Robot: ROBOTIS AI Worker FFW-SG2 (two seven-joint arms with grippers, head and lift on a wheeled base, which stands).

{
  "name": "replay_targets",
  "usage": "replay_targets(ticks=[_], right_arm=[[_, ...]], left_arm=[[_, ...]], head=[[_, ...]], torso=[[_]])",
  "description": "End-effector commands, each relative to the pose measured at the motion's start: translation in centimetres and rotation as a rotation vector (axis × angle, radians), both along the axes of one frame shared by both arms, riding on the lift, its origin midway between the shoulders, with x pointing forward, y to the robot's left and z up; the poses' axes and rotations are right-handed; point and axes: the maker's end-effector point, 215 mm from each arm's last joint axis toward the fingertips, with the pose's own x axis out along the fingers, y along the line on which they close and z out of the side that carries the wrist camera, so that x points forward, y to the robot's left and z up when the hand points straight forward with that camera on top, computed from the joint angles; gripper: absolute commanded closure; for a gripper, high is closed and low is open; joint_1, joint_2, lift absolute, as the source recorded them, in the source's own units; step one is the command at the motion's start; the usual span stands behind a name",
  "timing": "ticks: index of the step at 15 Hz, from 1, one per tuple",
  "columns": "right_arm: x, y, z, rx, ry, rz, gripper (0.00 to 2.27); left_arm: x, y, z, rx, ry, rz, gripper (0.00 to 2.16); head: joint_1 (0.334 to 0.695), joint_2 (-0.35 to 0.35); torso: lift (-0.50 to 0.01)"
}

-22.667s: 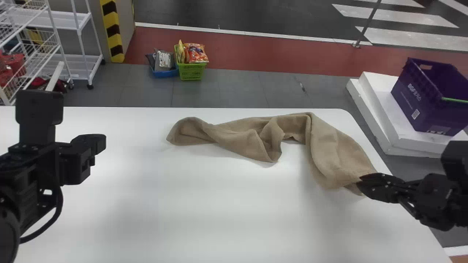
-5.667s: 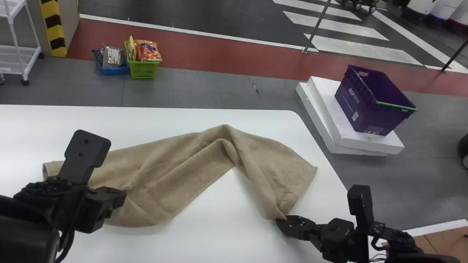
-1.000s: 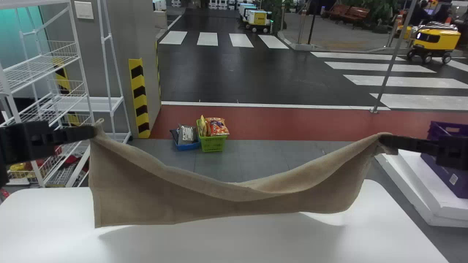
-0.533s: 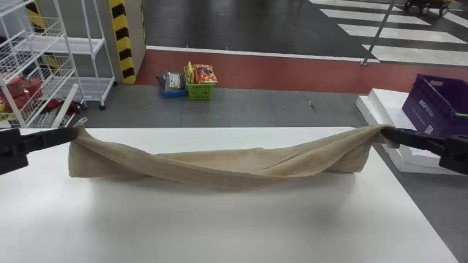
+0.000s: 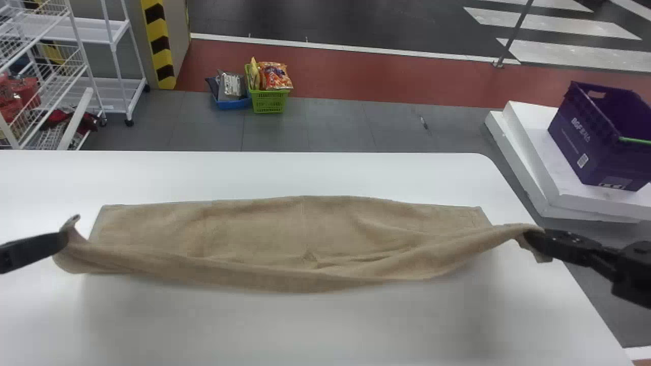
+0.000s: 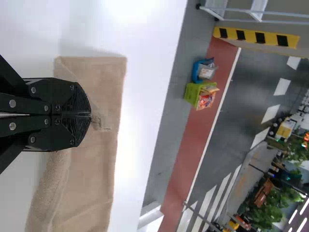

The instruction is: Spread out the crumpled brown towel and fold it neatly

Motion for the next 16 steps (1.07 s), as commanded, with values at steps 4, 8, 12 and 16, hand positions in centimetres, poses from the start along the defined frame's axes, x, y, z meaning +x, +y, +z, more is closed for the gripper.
replay_targets(ticks=[4, 8, 12, 16], right_arm=[[-3.8, -2.2, -2.0, -0.041, 0.031, -0.001, 1.42], [-5.7, -2.6, -3.5, -0.063, 0.068, 0.012, 1.42], [-7.2, -2.0, -5.0, -0.075, 0.108, 0.038, 1.42], [-8.4, -1.4, -5.9, -0.074, 0.136, 0.054, 1.42]], left_arm=[[-3.8, 0.8, -3.5, -0.076, 0.078, 0.047, 1.42], [-7.2, 1.6, -6.5, -0.09, 0.159, 0.069, 1.42], [-9.9, 1.9, -8.3, -0.094, 0.215, 0.074, 1.42], [-10.9, 1.8, -8.4, -0.092, 0.224, 0.068, 1.42]], head=[[0.695, -0.192], [0.695, -0.216], [0.695, -0.226], [0.695, -0.227]], torso=[[-0.126], [-0.126], [-0.126], [-0.126]])
